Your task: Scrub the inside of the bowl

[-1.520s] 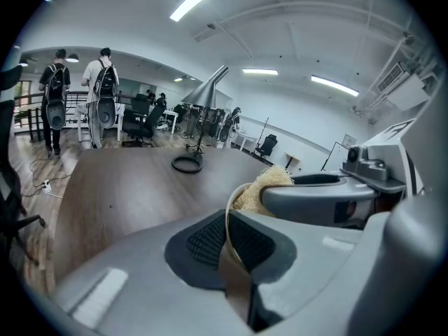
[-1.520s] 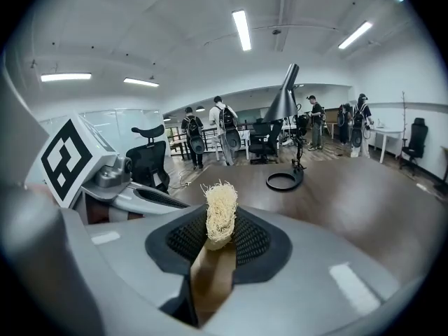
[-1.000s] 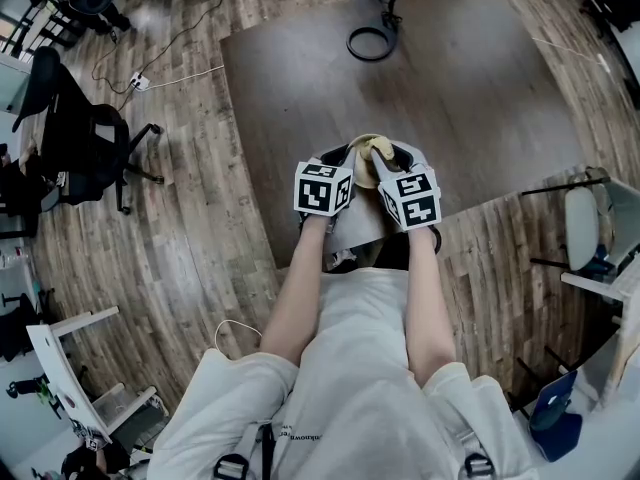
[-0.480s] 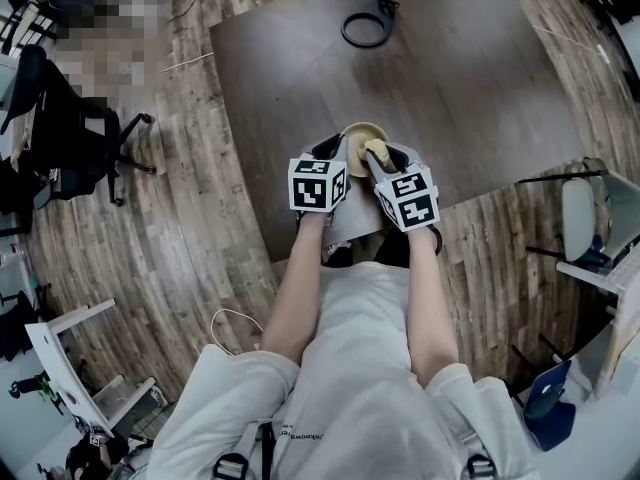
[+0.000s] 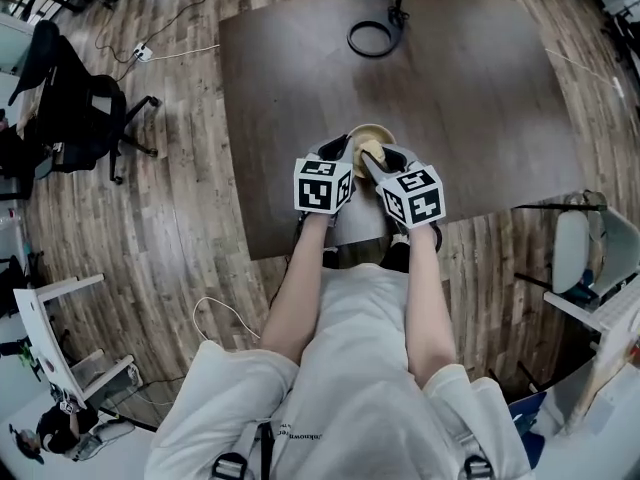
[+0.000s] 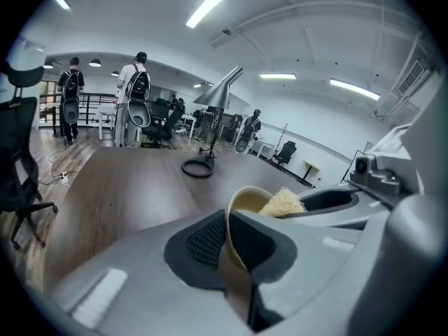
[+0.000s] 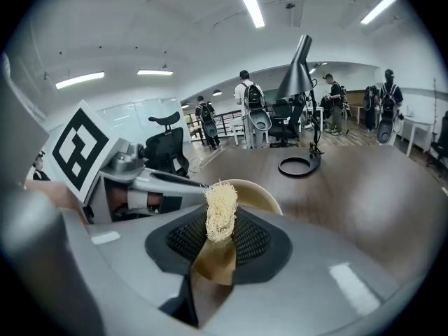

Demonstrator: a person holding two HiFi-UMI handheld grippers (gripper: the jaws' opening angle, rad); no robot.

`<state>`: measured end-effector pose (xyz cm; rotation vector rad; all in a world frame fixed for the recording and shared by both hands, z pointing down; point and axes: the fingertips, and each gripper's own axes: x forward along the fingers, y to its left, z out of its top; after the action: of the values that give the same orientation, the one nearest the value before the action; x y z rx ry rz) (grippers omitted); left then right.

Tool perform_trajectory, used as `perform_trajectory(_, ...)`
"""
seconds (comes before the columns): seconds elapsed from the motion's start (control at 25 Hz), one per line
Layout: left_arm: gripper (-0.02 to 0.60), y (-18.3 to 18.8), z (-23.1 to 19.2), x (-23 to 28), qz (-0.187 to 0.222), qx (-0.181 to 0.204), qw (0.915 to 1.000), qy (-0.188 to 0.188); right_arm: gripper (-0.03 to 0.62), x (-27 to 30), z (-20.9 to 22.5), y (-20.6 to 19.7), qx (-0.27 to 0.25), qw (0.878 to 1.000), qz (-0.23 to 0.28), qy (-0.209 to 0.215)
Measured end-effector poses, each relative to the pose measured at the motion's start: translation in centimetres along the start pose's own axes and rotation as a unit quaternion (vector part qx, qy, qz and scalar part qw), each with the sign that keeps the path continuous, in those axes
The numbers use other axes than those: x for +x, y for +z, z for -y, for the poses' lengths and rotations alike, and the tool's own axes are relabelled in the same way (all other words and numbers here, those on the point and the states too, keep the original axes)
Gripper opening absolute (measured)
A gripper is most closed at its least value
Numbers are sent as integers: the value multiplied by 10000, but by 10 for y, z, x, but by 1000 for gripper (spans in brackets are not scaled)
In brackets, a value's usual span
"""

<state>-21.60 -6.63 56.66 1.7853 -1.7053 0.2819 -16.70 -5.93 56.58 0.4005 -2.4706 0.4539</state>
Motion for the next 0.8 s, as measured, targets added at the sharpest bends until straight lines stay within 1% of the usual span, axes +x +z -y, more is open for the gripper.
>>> perform_trajectory(0.04, 19, 2, 5, 1, -17, 118, 9999, 60, 118, -3, 5, 5, 71, 9999, 77, 70)
perform_trajectory(0.08, 15, 3, 10, 3, -61, 328, 9993, 148, 117, -6, 10, 10, 120, 9997, 150, 130)
perform_trajectory(0.12, 15, 4, 16, 5, -128, 616, 9977, 261, 117, -11, 16, 15, 128, 9996, 203, 178)
perform_trajectory(0.2, 15, 5, 28, 12, -287, 1238, 9905, 525, 118, -22, 30, 21, 74, 9993, 257, 254)
perform_trajectory(0.28, 15, 7, 33, 18, -419, 1750, 9804, 801, 118, -35, 46, 27, 74, 9989, 322, 338)
perform_trajectory(0.36, 15, 10, 34, 22, -515, 2236, 9672, 1092, 118, -47, 59, 33, 122, 9980, 437, 431)
perform_trajectory(0.4, 15, 12, 34, 22, -558, 2514, 9584, 1232, 118, -52, 64, 36, 163, 9974, 517, 468)
perform_trajectory(0.44, 15, 13, 36, 23, -592, 2820, 9478, 1363, 118, -57, 69, 39, 217, 9966, 616, 507)
perform_trajectory(0.48, 15, 15, 40, 23, -613, 3152, 9353, 1484, 118, -61, 73, 43, 276, 9954, 724, 556)
perform_trajectory(0.56, 15, 17, 54, 24, -609, 3819, 9068, 1677, 117, -69, 77, 51, 350, 9929, 919, 671)
perform_trajectory(0.6, 15, 18, 62, 25, -586, 4086, 8940, 1744, 118, -72, 79, 55, 349, 9918, 993, 718)
perform_trajectory(0.64, 15, 18, 70, 27, -556, 4270, 8844, 1803, 117, -75, 80, 58, 317, 9912, 1053, 742)
perform_trajectory(0.68, 15, 18, 77, 28, -528, 4358, 8789, 1867, 118, -77, 82, 61, 256, 9908, 1102, 743)
perform_trajectory(0.72, 15, 18, 82, 29, -503, 4358, 8776, 1935, 118, -79, 85, 64, 182, 9905, 1152, 731)
perform_trajectory(0.8, 15, 15, 91, 32, -458, 4218, 8819, 2055, 118, -85, 92, 69, 102, 9888, 1282, 753)
